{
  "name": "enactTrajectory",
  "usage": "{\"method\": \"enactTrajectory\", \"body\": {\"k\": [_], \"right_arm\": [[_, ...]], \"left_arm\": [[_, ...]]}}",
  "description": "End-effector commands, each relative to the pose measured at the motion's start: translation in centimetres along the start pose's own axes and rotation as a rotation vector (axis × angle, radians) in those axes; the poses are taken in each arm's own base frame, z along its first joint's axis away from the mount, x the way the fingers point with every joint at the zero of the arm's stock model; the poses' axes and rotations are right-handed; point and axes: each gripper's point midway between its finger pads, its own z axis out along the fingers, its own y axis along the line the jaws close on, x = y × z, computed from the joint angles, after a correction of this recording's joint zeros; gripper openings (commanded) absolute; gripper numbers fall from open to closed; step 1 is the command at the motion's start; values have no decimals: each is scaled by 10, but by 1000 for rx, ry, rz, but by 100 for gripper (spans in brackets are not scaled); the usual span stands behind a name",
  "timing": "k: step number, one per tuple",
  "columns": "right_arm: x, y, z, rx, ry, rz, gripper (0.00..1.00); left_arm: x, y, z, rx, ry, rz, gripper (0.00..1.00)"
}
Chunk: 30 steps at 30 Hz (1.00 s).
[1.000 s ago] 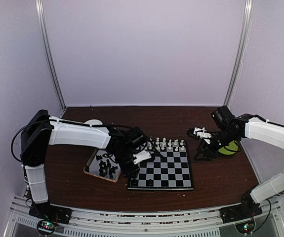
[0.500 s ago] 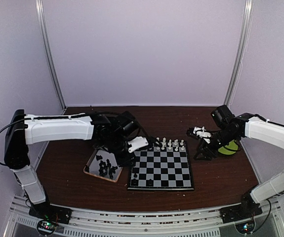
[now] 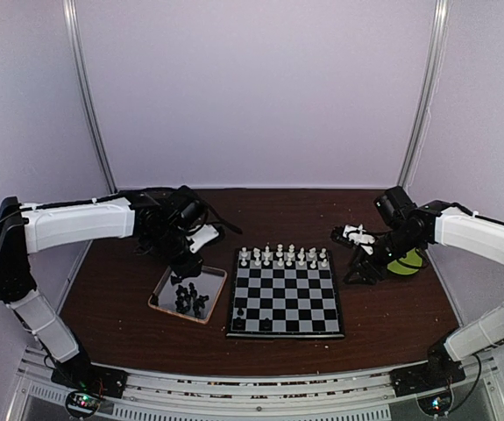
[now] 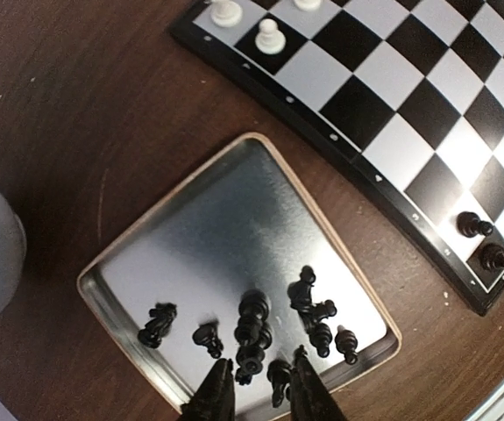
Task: Set up the chess pieces on the board
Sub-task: Place the pawn at h7, then pick up the pawn from the storage box.
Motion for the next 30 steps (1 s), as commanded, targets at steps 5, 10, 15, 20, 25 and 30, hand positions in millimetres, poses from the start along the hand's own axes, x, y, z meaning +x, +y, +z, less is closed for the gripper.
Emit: {"method": "enactTrajectory", "body": {"k": [5, 10, 15, 20, 25, 30], "right_arm": [[-3, -2, -3, 23, 4, -21, 53], [-1, -4, -2, 29, 14, -22, 53], [0, -4, 1, 19, 21, -21, 53], [0, -3, 2, 15, 27, -25, 53], [0, -2, 0, 19, 24, -30, 53], [0, -2, 1, 18, 25, -29, 53]], "left_arm": [[-1, -13, 34, 68, 67, 116, 23], [-1, -18, 46, 87, 92, 134, 24], [1, -22, 49, 83, 105, 159, 26], [8, -28, 57, 82, 150, 198, 25], [18, -26, 66, 53, 212, 223, 21], [23, -22, 67, 19, 237, 227, 21]]}}
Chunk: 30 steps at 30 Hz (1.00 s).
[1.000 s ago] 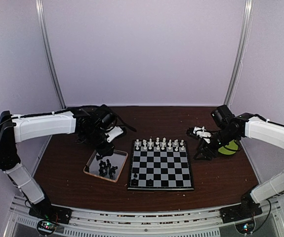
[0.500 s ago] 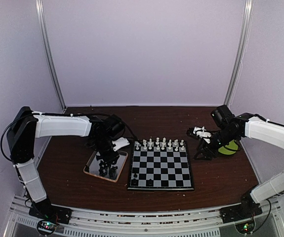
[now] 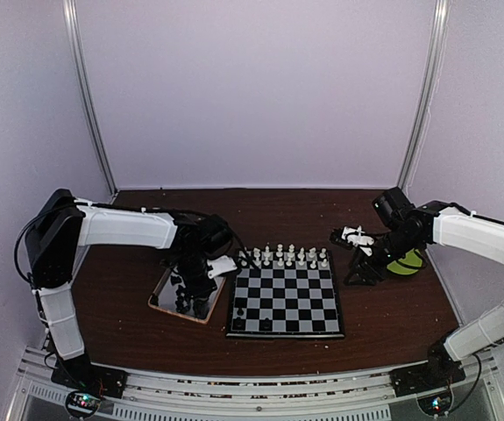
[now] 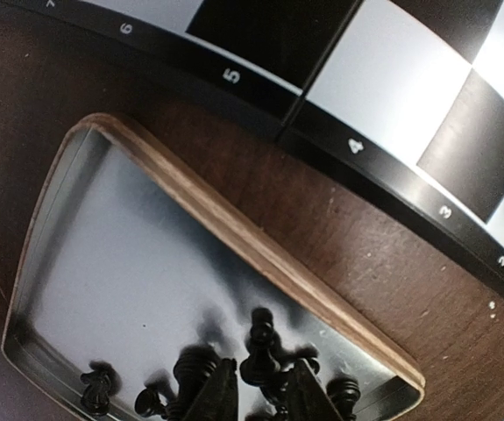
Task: Set up the chess pieces on the board
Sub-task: Pick up the pawn from the storage box.
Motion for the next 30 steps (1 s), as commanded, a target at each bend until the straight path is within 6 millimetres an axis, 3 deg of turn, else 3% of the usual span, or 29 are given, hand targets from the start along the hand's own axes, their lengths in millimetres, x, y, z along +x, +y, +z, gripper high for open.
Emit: {"method": "enactTrajectory", "body": {"k": [1, 9, 26, 30], "right_arm": [[-4, -1, -3, 12, -1, -22, 53], [-4, 0, -3, 10, 0, -25, 53], [-2, 1, -2, 5, 10, -28, 53], [-1, 2, -1, -3, 18, -25, 53]], "left_arm": [[1, 7, -3, -44, 26, 14, 22], [14, 9, 7, -65, 97, 20, 22], [8, -6, 20, -22, 102, 63, 24], [7, -8, 22, -13, 103, 65, 21]]}}
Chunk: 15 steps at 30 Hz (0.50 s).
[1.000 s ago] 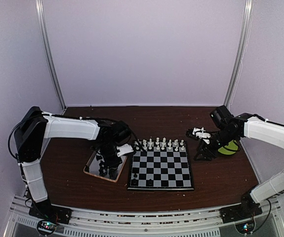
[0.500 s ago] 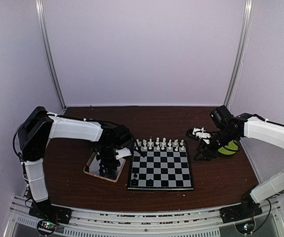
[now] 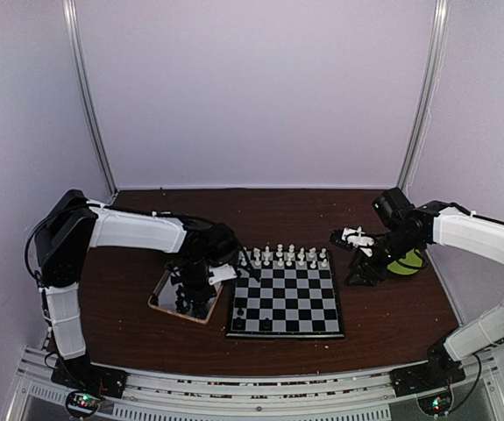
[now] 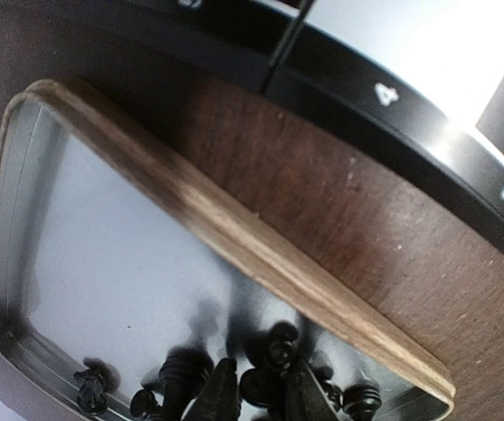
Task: Set up the chess pieces on the board
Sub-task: Pick up the pawn from the storage box.
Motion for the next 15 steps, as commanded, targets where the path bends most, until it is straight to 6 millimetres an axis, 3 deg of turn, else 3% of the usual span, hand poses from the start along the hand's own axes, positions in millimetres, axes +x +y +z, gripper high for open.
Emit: {"method": "enactTrajectory", "body": {"k": [1, 8, 12, 15], "right_arm": [[-3, 1, -1, 0, 12, -14, 53], [-5, 1, -2, 0, 3, -10, 53], [-13, -2, -8, 11, -19, 4, 53], [-33, -3, -25, 14, -79, 29, 52]], "left_arm": [[-6, -7, 6, 32, -2, 24, 19], [-7, -6, -14, 31, -45, 18, 10], [-18, 0, -44, 22, -138, -8, 10], [-35, 4, -74, 34, -262, -44, 10]]}}
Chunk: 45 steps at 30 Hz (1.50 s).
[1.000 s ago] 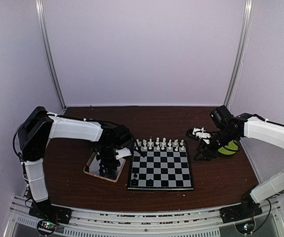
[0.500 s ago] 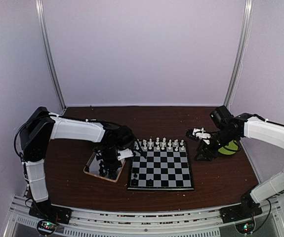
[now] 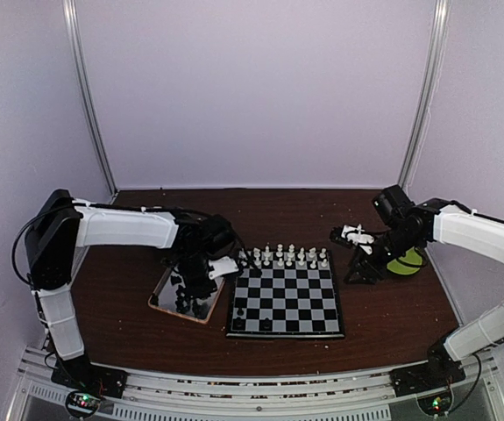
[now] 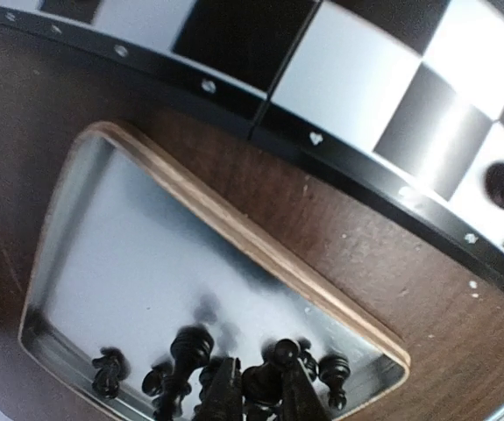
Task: Set up the chess pieces on the board
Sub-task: Pick up the pawn from the storage box, then pass from the left arm to the right
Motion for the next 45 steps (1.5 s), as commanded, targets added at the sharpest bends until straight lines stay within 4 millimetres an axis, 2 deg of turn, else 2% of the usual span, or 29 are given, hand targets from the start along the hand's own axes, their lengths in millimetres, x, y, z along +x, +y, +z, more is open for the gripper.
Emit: {"method": "enactTrajectory", "body": {"k": [1, 5, 10, 13, 15, 18, 21, 26, 35, 45], "right_arm": [[-39, -1, -30, 4, -110, 18, 52], [-73, 13, -54, -91, -205, 44, 52], [-111, 23, -76, -219, -242, 74, 48], [-126, 31, -87, -243, -282, -8, 47], [-129, 48, -92, -273, -305, -133, 47], [-134, 68, -88, -240, -298, -305, 46], [-138, 86, -82, -216, -255, -445, 45], [-150, 102, -70, -180, -220, -594, 44], [-157, 127, -59, -167, -196, -731, 43], [-173, 127, -47, -119, -210, -715, 39]], "left_arm": [[-38, 4, -61, 24, -242, -49, 10], [-80, -7, -99, 122, -493, -79, 9], [-130, -39, -141, 366, -794, -66, 10], [-148, -50, -162, 480, -910, -66, 10], [-154, -55, -176, 536, -972, -52, 10], [-160, -67, -188, 633, -1008, -16, 11], [-162, -76, -191, 712, -995, 16, 11], [-160, -87, -193, 793, -949, 63, 11], [-153, -103, -206, 915, -935, 132, 10], [-147, -115, -211, 990, -909, 173, 10]]}}
